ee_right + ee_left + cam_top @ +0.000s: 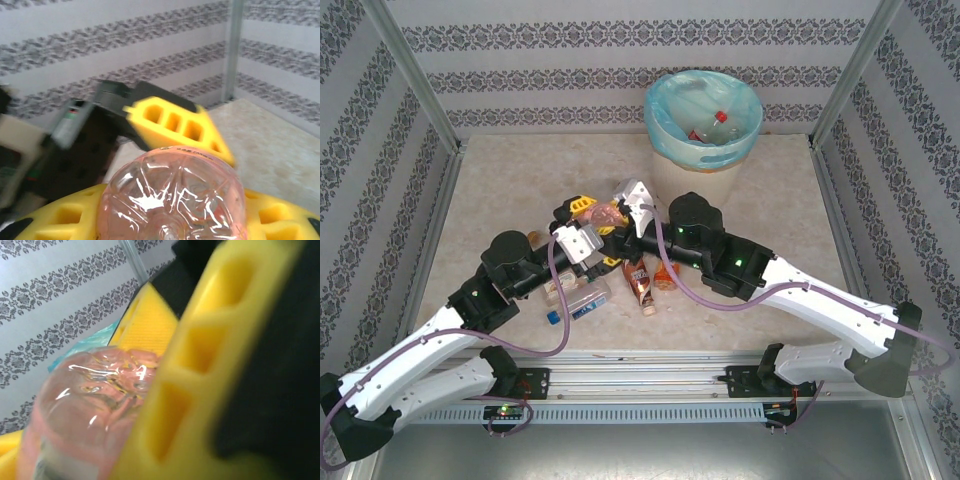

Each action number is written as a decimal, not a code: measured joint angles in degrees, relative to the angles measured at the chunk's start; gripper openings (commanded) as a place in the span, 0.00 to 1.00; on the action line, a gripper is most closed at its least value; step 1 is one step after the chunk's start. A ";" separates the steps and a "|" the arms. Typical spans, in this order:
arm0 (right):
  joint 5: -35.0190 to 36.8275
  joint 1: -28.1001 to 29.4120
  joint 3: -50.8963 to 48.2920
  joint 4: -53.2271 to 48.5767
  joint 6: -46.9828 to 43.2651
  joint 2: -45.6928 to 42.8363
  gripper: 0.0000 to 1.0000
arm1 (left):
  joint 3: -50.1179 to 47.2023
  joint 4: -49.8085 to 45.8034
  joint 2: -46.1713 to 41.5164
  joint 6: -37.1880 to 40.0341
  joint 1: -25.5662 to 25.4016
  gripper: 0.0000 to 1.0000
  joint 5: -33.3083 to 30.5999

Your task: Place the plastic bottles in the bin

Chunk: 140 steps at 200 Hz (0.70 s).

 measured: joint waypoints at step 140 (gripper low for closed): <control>11.80 -25.03 18.71 -5.51 1.01 -0.55 0.32 | -0.09 7.34 -0.22 -2.71 -0.74 1.00 -2.51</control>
